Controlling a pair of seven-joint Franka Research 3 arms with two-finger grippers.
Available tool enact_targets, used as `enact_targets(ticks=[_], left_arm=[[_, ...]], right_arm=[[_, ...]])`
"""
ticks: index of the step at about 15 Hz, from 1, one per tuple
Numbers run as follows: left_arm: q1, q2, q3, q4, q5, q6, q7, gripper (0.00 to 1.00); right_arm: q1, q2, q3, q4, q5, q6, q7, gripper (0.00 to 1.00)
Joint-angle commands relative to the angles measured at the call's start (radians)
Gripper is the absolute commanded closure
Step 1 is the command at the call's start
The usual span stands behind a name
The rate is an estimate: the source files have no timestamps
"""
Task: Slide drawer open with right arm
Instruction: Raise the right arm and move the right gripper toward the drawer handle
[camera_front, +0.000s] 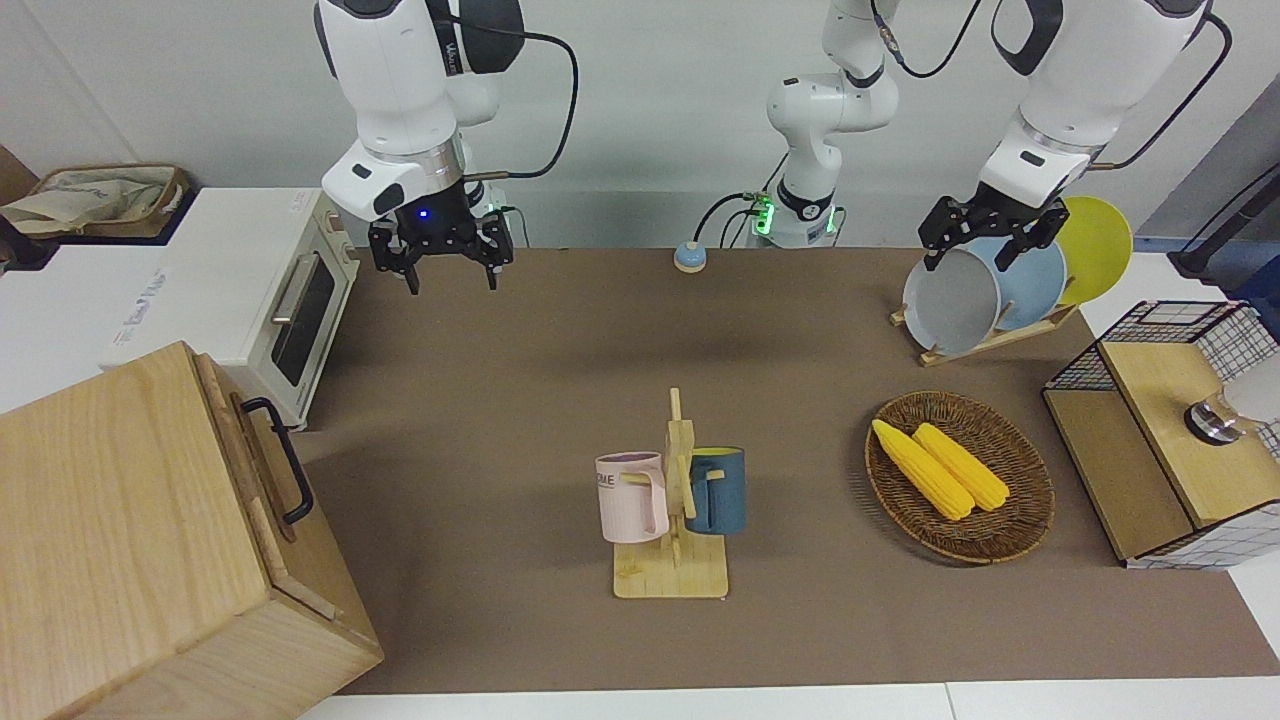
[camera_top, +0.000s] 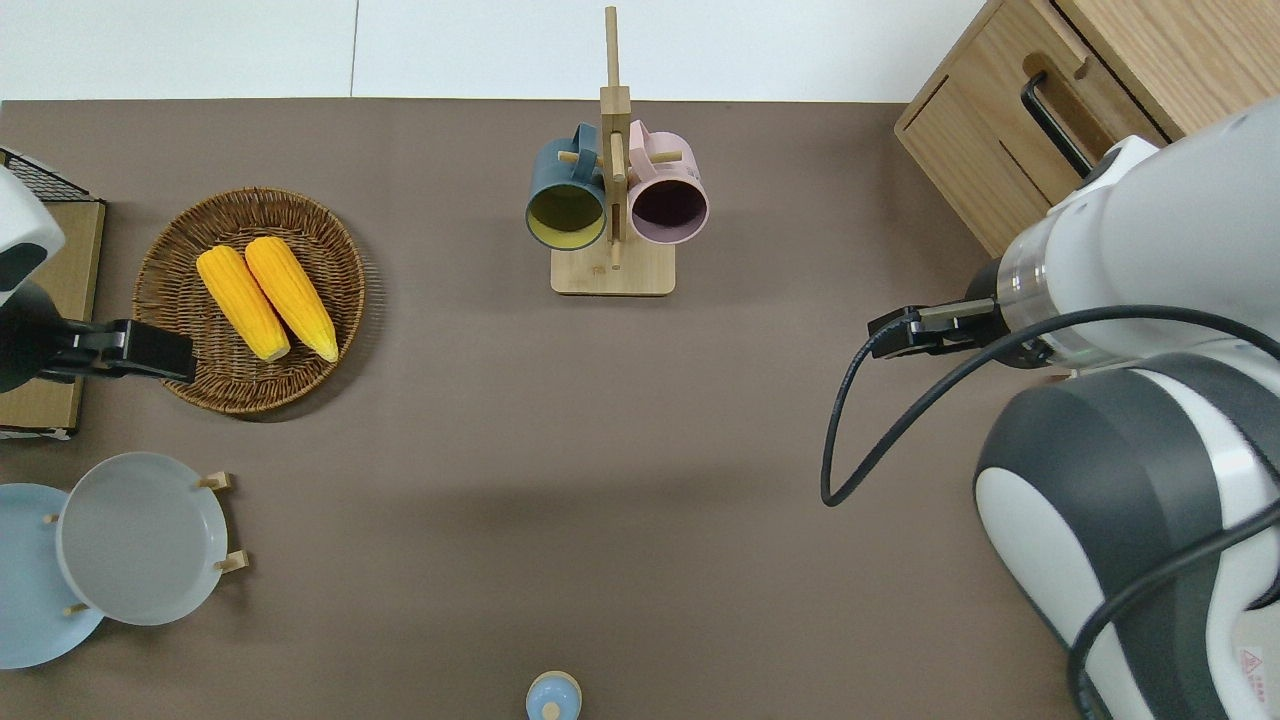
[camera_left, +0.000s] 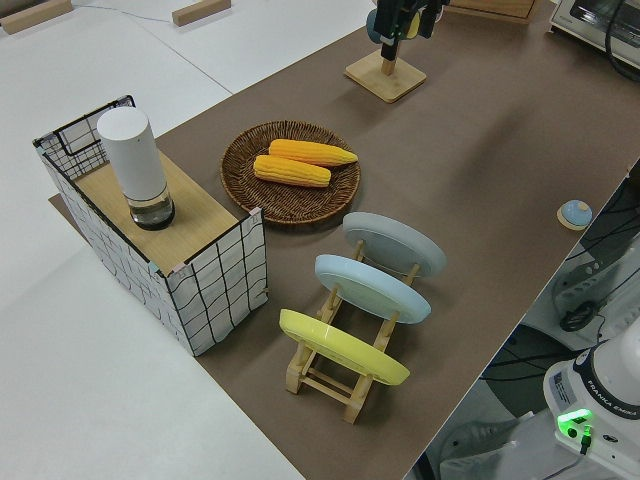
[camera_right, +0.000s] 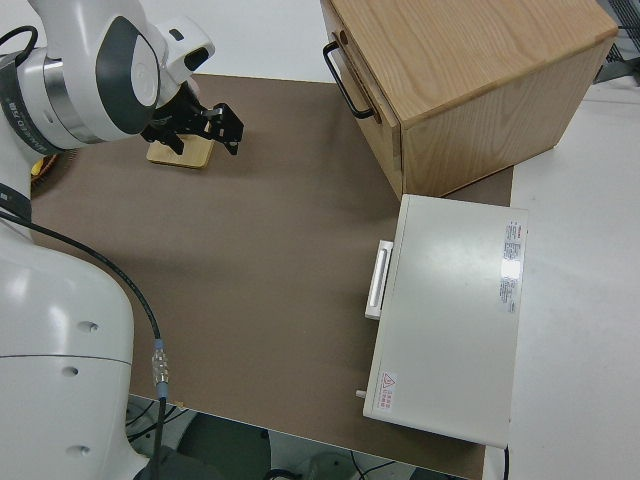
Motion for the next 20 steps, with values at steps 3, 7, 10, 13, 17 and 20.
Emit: enact_targets(ticks=[3, 7, 10, 13, 17, 20], left_arm=[[0.005, 0.011, -0.007, 0.026, 0.017, -0.02, 0.008, 0.01], [0.005, 0.011, -0.007, 0.026, 0.017, -0.02, 0.01, 0.01], [0.005, 0.011, -0.007, 0.026, 0.017, -0.02, 0.01, 0.01], [0.005, 0.011, -0.007, 0.026, 0.017, -0.02, 0.01, 0.01], [0.005, 0.011, -0.007, 0.026, 0.017, -0.02, 0.01, 0.01], [0.005, 0.011, -0.007, 0.024, 0.017, -0.02, 0.01, 0.01]], right_arm=[[0.015, 0.018, 0.0, 0.023, -0.055, 0.005, 0.02, 0.011], [0.001, 0.022, -0.001, 0.023, -0.047, 0.005, 0.015, 0.011], [-0.002, 0.022, -0.003, 0.023, -0.058, 0.004, 0.006, 0.011], [0.009, 0.023, -0.004, 0.023, -0.061, 0.004, 0.012, 0.011], [0.018, 0.026, 0.002, 0.023, -0.157, 0.004, 0.004, 0.011], [0.062, 0.037, 0.002, 0.023, -0.252, 0.004, 0.006, 0.011]])
